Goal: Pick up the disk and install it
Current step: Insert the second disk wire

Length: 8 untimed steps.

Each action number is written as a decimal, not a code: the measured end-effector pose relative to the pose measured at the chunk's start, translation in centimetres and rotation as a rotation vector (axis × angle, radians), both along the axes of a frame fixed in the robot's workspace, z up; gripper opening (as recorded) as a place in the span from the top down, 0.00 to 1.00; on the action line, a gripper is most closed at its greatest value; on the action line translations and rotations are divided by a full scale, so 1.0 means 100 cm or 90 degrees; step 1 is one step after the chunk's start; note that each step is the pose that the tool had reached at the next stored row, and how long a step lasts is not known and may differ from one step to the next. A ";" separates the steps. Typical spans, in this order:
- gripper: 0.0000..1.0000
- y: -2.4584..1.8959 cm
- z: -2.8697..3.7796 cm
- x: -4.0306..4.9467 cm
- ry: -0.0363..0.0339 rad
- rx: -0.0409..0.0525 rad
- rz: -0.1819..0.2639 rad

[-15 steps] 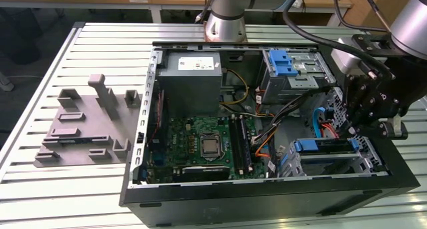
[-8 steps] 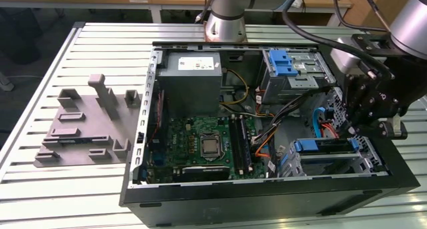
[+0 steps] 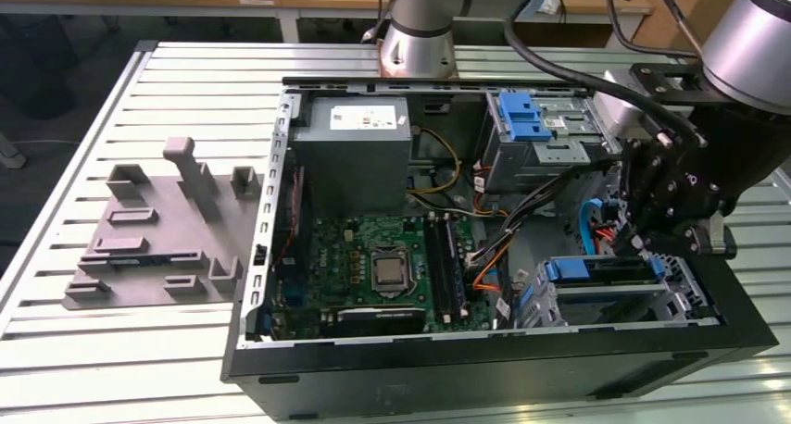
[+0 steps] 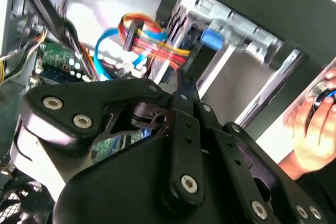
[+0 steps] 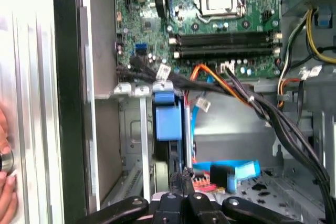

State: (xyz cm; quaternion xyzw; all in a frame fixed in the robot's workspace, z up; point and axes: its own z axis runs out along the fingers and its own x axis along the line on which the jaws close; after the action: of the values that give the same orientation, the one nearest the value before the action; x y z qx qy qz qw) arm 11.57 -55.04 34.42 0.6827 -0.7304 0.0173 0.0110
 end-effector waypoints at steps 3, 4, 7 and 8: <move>0.89 -0.0001 0.0003 -0.0035 -0.0005 -0.0001 0.000; 0.89 -0.0001 0.0019 -0.0035 -0.0004 -0.0003 0.000; 0.89 0.0009 0.0111 -0.0035 -0.0005 -0.0001 0.000; 0.89 0.0012 0.0142 -0.0037 -0.0005 -0.0001 0.000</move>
State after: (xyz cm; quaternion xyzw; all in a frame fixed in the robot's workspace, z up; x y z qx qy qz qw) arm 11.21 -54.92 35.84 0.6827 -0.7304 0.0176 0.0108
